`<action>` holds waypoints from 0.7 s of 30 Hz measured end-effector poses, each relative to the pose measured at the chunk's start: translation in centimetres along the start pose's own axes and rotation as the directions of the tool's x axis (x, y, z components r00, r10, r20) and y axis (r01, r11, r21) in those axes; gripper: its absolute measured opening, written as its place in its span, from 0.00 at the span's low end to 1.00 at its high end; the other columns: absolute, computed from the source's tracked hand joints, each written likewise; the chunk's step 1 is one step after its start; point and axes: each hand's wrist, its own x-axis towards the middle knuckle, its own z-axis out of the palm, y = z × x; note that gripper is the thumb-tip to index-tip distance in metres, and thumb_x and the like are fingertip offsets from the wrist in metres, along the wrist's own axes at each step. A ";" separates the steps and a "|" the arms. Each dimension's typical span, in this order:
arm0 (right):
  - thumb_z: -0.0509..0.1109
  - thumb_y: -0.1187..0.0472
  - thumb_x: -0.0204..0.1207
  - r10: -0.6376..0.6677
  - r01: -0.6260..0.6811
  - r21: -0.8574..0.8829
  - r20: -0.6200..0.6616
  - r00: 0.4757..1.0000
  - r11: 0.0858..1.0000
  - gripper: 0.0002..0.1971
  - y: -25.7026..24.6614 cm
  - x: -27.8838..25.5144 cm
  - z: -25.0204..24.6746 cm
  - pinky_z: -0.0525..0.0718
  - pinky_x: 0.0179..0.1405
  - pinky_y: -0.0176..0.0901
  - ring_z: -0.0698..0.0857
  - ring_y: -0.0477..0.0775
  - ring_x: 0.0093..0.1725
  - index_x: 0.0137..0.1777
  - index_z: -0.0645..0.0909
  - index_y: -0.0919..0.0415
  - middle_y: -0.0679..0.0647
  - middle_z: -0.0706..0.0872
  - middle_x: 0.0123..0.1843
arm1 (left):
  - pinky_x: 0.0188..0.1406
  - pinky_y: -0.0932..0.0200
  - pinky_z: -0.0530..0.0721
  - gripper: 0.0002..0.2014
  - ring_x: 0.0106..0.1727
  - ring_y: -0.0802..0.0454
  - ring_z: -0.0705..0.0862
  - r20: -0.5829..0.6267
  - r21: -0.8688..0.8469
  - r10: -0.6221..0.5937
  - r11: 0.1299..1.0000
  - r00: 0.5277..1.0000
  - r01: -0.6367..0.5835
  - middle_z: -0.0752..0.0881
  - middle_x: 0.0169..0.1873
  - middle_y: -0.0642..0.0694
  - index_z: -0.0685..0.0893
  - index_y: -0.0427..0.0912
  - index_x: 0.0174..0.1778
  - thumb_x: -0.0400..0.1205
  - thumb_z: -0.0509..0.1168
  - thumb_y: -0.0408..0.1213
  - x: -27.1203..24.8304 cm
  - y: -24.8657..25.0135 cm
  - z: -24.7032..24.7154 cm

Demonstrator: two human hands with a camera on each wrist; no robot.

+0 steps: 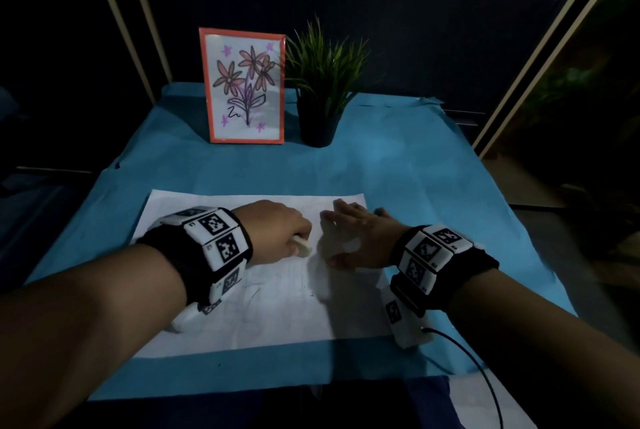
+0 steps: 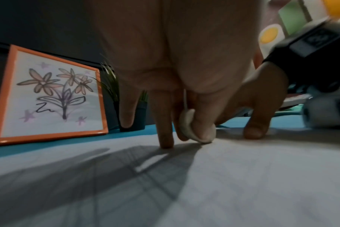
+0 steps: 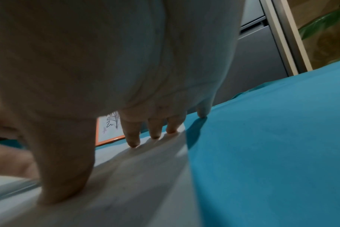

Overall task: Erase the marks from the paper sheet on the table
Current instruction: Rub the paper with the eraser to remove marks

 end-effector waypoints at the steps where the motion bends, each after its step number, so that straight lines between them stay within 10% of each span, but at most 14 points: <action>1: 0.65 0.36 0.75 0.001 -0.001 -0.007 0.005 1.000 1.000 0.43 0.0 0.0 -0.1 0.45 0.81 0.59 0.45 0.47 0.84 0.83 0.46 0.43 0.46 0.42 0.86 | 0.51 0.57 0.75 0.10 0.53 0.50 0.80 -0.035 0.006 -0.018 1.000 0.999 0.018 0.81 0.54 0.52 0.81 0.49 0.58 0.87 0.59 0.47 0.2 0.1 -0.1; 21: 0.64 0.33 0.73 0.039 -0.040 -0.054 -0.014 0.999 0.998 0.42 -0.6 -0.2 -0.4 0.40 0.81 0.61 0.55 0.52 0.83 0.83 0.48 0.41 0.47 0.49 0.85 | 0.51 0.56 0.76 0.11 0.54 0.50 0.80 0.010 -0.009 -0.019 1.000 1.000 0.020 0.80 0.57 0.51 0.79 0.49 0.61 0.87 0.57 0.45 -1.1 1.2 0.7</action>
